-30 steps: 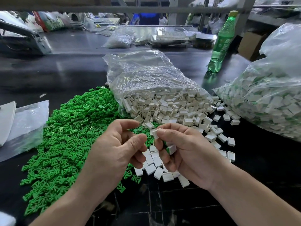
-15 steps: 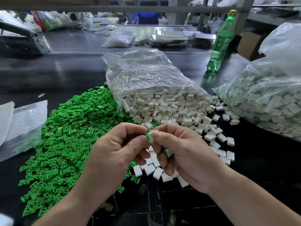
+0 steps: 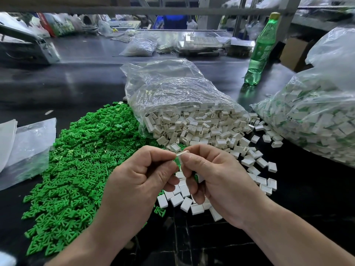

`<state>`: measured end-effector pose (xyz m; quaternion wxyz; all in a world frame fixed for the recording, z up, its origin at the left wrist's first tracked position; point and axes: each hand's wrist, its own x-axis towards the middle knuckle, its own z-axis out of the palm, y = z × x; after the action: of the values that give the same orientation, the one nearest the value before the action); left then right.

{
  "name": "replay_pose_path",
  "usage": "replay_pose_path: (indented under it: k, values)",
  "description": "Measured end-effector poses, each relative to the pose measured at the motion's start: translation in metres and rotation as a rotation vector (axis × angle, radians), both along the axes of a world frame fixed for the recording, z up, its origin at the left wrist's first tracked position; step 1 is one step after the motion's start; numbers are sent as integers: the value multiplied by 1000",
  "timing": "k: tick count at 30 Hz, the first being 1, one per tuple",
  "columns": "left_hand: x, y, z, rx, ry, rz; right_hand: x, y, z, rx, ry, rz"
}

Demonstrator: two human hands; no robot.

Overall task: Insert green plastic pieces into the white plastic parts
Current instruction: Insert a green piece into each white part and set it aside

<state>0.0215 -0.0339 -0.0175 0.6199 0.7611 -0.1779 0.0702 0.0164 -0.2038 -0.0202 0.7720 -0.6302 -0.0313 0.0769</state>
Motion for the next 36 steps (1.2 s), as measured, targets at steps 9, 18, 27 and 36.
replay_pose_path:
  k: [9,18,27,36]
  values:
    - [-1,-1,2,-3,3,26,0,0,0,11,8,48]
    - [4,4,2,-523,578,-473,-1,-8,6,43,75,226]
    - [9,5,3,-691,751,-534,1,-6,7,63,137,257]
    - [9,4,1,-682,752,-488,-3,-2,9,51,145,230]
